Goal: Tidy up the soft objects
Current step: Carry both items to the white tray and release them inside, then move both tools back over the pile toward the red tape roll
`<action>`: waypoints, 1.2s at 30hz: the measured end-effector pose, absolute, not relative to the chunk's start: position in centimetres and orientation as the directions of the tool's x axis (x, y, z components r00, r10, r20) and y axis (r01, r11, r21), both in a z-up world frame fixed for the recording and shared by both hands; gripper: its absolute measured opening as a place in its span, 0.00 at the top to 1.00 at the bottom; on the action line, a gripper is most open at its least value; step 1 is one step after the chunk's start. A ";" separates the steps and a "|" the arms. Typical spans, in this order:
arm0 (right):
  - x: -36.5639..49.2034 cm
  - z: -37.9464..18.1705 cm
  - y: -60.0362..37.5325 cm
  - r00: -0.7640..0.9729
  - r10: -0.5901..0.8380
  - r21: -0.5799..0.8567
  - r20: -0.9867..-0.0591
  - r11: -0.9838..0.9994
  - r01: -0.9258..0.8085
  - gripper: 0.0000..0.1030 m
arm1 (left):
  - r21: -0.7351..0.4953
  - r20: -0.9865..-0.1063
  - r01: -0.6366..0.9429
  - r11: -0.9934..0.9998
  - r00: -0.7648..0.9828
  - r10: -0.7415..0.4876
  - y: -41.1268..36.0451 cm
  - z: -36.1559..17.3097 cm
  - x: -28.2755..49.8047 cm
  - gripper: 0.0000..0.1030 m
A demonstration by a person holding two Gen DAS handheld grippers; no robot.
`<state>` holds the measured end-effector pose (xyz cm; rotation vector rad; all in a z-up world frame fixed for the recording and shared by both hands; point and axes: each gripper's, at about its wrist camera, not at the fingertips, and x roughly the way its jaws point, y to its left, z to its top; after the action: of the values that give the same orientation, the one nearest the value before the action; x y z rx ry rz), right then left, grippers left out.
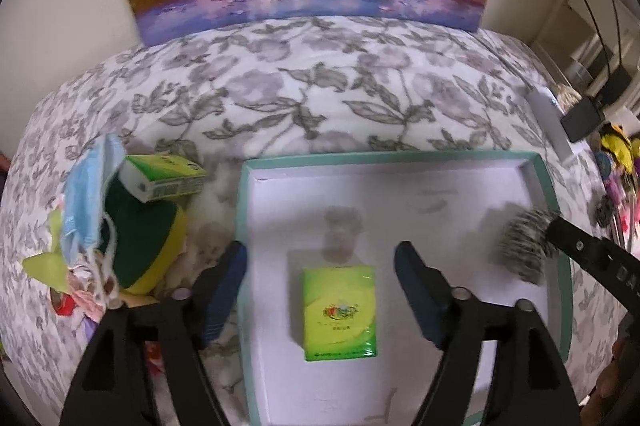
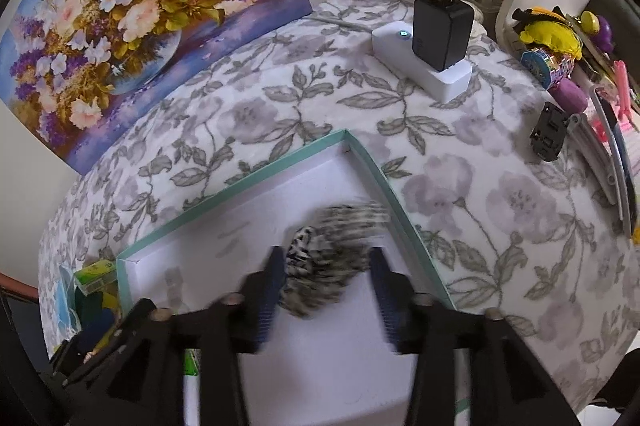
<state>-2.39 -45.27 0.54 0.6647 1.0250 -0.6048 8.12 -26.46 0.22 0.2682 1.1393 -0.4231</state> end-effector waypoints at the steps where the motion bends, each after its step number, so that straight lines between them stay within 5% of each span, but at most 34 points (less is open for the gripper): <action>1: -2.4 0.6 -45.3 0.396 -0.137 0.215 -0.908 0.657 0.723 0.41 | -0.001 -0.914 0.446 0.895 0.362 -0.182 -26.2 0.3 8.2 0.22; 4: -2.3 0.7 -45.2 0.384 -0.138 0.197 -0.913 0.675 0.711 0.28 | 0.010 -0.912 0.418 0.908 0.376 -0.164 -25.6 0.5 8.5 0.05; 8: -2.2 0.6 -45.0 0.371 -0.156 0.166 -0.915 0.693 0.702 0.01 | 0.014 -0.915 0.391 0.920 0.377 -0.146 -24.9 0.3 8.8 0.05; 36: -1.2 1.3 -42.3 0.310 -0.148 0.105 -0.939 0.735 0.670 0.00 | 0.018 -0.892 0.180 0.984 0.448 -0.065 -16.7 3.3 10.9 0.05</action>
<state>-1.25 -42.30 1.27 0.5398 1.1359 -0.5760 10.90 -16.65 3.33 0.1157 1.0965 -0.1521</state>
